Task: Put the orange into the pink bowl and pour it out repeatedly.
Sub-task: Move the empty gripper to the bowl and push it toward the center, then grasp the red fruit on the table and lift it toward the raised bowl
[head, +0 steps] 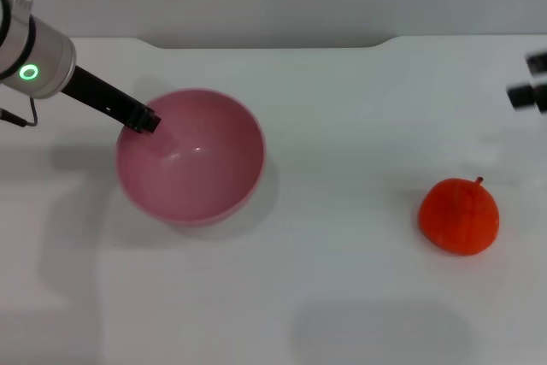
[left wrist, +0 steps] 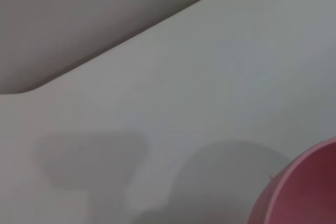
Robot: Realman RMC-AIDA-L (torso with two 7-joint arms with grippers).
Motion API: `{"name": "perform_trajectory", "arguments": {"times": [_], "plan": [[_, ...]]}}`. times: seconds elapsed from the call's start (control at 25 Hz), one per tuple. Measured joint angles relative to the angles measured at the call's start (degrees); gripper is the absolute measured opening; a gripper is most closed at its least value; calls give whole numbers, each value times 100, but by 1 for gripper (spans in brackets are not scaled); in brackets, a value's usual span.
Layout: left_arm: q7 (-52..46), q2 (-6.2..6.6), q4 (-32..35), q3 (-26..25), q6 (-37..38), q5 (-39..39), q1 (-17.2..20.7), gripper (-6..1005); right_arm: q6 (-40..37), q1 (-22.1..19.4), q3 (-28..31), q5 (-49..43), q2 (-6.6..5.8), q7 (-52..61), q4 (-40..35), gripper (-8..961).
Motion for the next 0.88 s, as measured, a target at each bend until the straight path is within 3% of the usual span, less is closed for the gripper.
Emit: {"name": "perform_trajectory", "arguments": {"times": [0.08, 0.2, 0.4, 0.48, 0.88], "plan": [[1, 1, 0, -1, 58, 4, -39, 46, -11, 219, -243, -954, 69, 125, -91, 668], [2, 2, -2, -3, 86, 9, -65, 46, 90, 306, -820, -1817, 280, 147, -138, 669], [4, -8, -4, -5, 147, 9, -114, 46, 612, 264, -1433, -2618, 734, 142, -134, 669], [4, -22, -18, -4, 154, 8, -151, 46, 822, 212, -1712, -2754, 832, 131, -65, 669], [-43, -41, -54, 48, 158, -3, -182, 45, 1546, 193, -2458, -2771, 884, 132, 602, 668]]}}
